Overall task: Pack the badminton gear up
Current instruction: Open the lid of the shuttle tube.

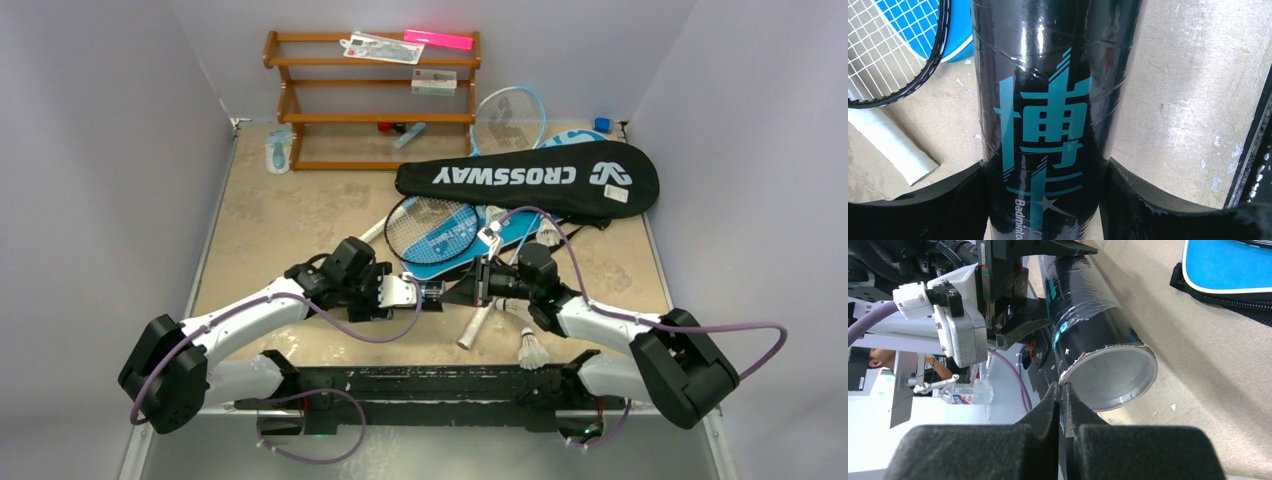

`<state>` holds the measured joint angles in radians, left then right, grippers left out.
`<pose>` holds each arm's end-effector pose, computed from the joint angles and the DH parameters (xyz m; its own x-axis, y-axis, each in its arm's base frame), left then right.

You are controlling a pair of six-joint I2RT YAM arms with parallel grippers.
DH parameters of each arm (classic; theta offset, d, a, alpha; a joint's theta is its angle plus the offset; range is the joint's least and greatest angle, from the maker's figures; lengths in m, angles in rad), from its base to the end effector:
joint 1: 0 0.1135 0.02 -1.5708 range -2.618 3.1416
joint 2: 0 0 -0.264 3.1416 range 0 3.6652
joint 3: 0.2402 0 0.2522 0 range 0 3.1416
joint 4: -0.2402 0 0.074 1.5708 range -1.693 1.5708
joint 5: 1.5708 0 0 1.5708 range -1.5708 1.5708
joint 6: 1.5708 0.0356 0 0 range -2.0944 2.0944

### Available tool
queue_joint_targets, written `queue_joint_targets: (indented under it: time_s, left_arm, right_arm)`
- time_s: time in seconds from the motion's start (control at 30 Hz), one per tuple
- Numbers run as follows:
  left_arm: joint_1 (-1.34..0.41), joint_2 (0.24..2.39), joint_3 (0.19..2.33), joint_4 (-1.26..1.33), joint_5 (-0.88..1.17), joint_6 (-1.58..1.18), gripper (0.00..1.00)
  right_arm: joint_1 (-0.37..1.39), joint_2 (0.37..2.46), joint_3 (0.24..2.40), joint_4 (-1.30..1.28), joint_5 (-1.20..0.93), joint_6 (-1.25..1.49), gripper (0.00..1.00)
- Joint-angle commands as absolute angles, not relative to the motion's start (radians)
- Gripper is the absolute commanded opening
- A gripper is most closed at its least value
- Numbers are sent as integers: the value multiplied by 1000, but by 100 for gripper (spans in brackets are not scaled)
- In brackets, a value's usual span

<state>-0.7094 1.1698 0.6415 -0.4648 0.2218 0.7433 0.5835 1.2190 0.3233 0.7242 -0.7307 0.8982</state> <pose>0.1604 -0.1480 0.1938 0.0237 0.8497 -0.5268 0.9651 0.1180 0.2339 0.1772 0.1454 0.1904 -0.8389 0.1442 -0.5248 -0.4861 0.2350 0.8417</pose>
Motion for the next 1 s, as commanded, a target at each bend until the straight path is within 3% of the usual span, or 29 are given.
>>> queue_joint_targets:
  time_s: [0.0, 0.13, 0.37, 0.63, 0.97]
  left_arm:
    - [-715, 1155, 651, -422, 231, 733, 11]
    - [-715, 1149, 648, -422, 223, 732, 10]
    - [-716, 1142, 641, -420, 206, 730, 9]
    - [-715, 1149, 636, -424, 165, 725, 7]
    - [-715, 1179, 639, -438, 91, 695, 2]
  right_arm:
    - [594, 1171, 332, 782, -715, 940, 0]
    - [594, 1088, 301, 750, -709, 959, 0]
    - [592, 869, 318, 436, -584, 874, 0]
    - [590, 856, 318, 411, -572, 895, 0]
    - [585, 782, 352, 198, -408, 841, 0]
